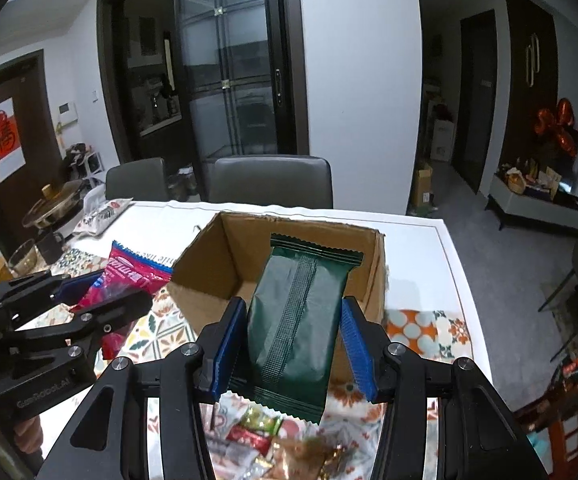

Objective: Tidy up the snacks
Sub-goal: 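Carry both packs over the cardboard box and open both tools to drop them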

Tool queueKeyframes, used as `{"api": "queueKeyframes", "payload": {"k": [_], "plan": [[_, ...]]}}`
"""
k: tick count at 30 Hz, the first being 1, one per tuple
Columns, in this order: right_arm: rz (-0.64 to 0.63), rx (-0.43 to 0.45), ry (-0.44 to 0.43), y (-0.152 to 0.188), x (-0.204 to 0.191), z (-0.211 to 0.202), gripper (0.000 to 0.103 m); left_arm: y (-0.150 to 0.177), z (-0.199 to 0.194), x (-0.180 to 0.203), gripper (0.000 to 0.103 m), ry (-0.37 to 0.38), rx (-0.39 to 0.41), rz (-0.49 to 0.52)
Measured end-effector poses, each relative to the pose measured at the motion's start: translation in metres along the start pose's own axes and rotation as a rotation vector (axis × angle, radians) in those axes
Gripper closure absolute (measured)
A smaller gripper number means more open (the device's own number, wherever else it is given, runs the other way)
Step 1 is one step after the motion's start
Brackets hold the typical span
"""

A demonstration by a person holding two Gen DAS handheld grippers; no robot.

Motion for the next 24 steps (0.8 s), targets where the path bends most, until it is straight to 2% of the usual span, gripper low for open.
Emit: {"api": "queueKeyframes", "payload": {"k": [8, 22, 24], "plan": [[0.014, -0.051, -0.013, -0.023, 0.014, 0.048, 0.054, -0.024, 0.049, -0.017, 0.066, 0.001, -0.055, 0.000], [0.036, -0.129, -0.020, -0.008, 0.028, 0.099, 0.054, -0.016, 0.101, -0.021, 0.065, -0.006, -0.130, -0.016], [0.041, -0.128, -0.018, -0.007, 0.030, 0.101, 0.053, -0.016, 0.102, -0.021, 0.059, -0.016, -0.129, -0.023]]}}
Point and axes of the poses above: each gripper's, at about its wrist camera, not at the fingertips, and z roughly the way its jaws point, x to its right, y to its underside, the point moved 9 cm from there along z, roughly the way its jaws point, and after that the axes turned 8 degrees about x, right-handed, at the moved point
